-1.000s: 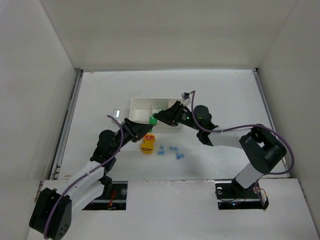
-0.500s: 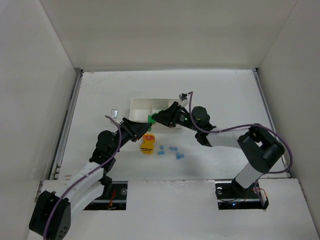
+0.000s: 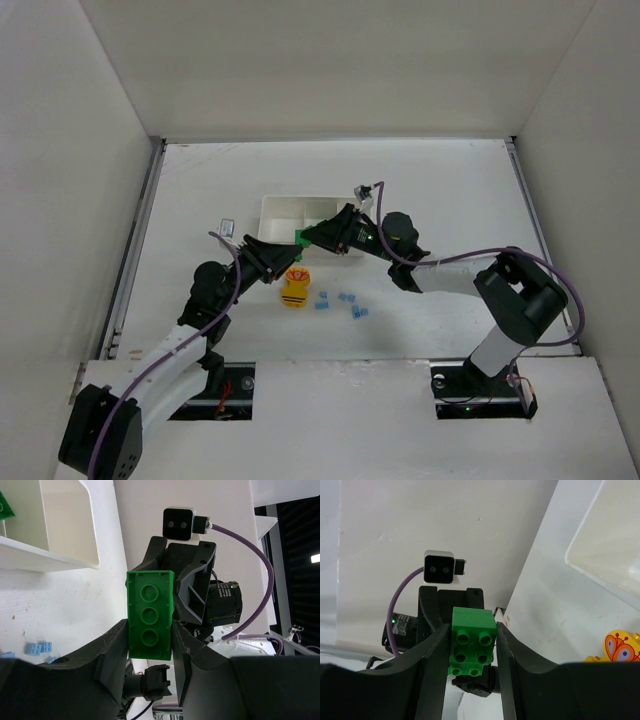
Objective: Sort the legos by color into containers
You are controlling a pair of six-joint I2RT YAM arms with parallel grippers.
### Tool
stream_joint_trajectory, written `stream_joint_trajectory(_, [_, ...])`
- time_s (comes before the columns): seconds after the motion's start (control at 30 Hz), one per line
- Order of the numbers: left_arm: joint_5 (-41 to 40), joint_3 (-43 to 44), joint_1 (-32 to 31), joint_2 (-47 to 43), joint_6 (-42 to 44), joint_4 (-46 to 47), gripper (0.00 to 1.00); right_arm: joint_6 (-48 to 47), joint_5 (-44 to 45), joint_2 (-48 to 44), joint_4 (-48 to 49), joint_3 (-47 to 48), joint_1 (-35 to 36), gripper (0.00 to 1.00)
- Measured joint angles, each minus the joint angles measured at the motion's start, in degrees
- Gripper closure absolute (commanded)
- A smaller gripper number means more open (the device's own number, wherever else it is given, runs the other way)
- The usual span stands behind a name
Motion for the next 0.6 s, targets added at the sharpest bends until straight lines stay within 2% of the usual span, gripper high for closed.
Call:
stream_joint_trajectory(0.17, [2.6, 0.0, 2.6, -1.6, 0.0, -1.4, 0.86, 0.2, -1.2, -0.7, 0.1, -0.9, -1.2, 0.7])
stream_joint_trajectory(0.4, [2.7, -0.1, 10.6, -4.0, 0.0, -3.2, 0.86, -1.7, -2.3, -3.3, -0.7, -2.4, -7.4, 0.69])
stream_joint_trajectory(0.6, [2.7, 0.6, 9.6, -3.3, 1.0, -4.4, 0.86, -9.5, -0.2, -2.2, -12.2, 3.3, -8.3, 0.68])
